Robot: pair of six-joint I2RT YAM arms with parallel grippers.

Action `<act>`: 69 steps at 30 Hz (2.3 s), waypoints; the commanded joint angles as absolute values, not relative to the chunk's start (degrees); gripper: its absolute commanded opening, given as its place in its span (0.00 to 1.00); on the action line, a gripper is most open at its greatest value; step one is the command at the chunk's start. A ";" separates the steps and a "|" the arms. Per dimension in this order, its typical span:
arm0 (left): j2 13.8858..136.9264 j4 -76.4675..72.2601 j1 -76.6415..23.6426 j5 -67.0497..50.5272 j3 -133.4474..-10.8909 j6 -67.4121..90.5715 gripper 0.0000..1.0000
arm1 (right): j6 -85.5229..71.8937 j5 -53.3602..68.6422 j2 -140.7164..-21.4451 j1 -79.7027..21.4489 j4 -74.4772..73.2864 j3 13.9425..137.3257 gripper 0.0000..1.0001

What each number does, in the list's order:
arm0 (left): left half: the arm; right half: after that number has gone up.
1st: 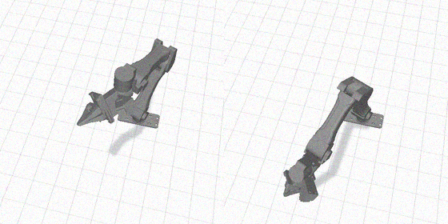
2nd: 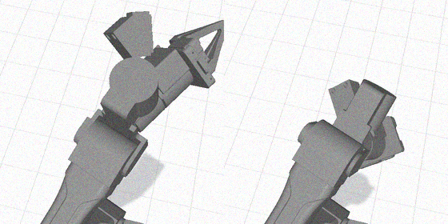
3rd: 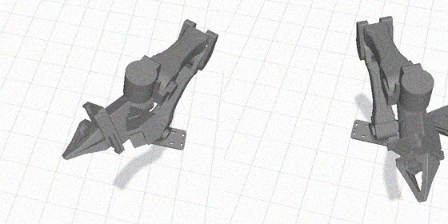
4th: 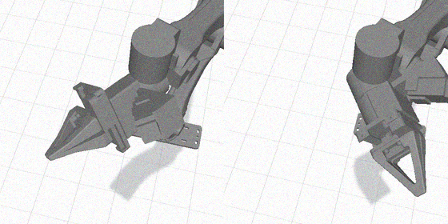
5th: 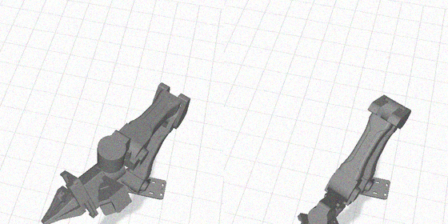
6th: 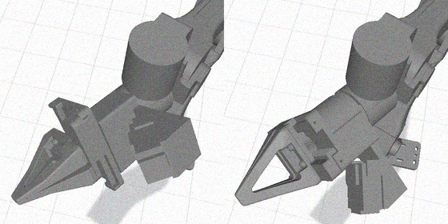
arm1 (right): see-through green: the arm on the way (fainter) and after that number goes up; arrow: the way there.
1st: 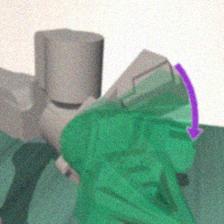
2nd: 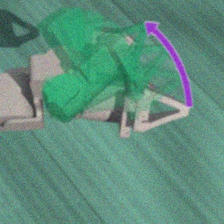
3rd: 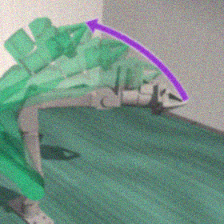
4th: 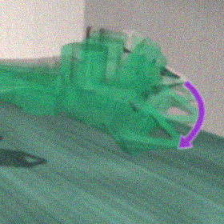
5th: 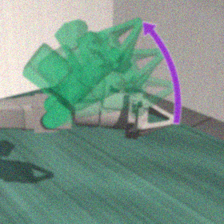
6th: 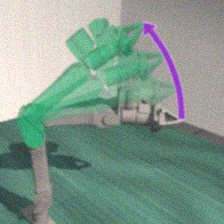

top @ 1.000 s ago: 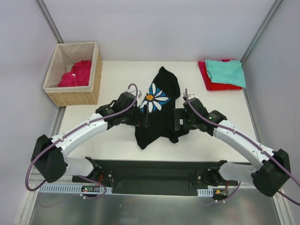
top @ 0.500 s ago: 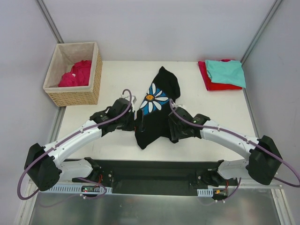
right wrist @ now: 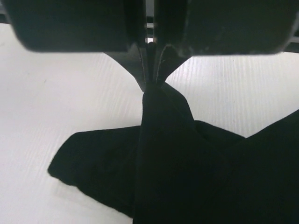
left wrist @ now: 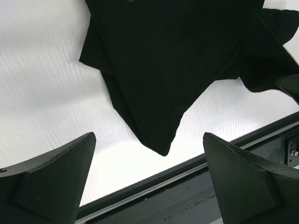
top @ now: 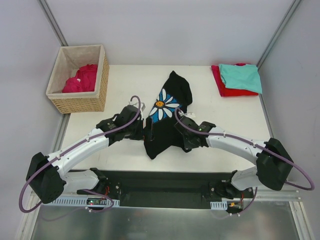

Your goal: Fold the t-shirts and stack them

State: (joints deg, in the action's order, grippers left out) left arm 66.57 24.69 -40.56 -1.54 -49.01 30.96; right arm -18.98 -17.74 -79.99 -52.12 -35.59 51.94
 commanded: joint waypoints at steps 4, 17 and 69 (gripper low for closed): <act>65.83 22.94 -42.36 -1.84 -46.76 31.99 0.99 | -12.85 -28.99 -80.24 -52.29 -44.02 73.14 0.01; 64.77 20.48 -44.56 -2.29 -45.53 33.66 0.99 | 3.76 -35.59 -96.31 -49.83 -61.95 128.88 0.01; 68.81 15.73 -48.96 -2.55 -45.17 35.59 0.99 | 12.13 -36.57 -92.62 -34.28 -26.36 95.27 0.01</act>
State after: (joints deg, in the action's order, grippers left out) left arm 68.75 16.51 -48.42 -2.44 -44.84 35.14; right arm 19.79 -40.45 -90.54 -36.38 -27.14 92.86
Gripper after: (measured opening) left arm 0.992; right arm 0.031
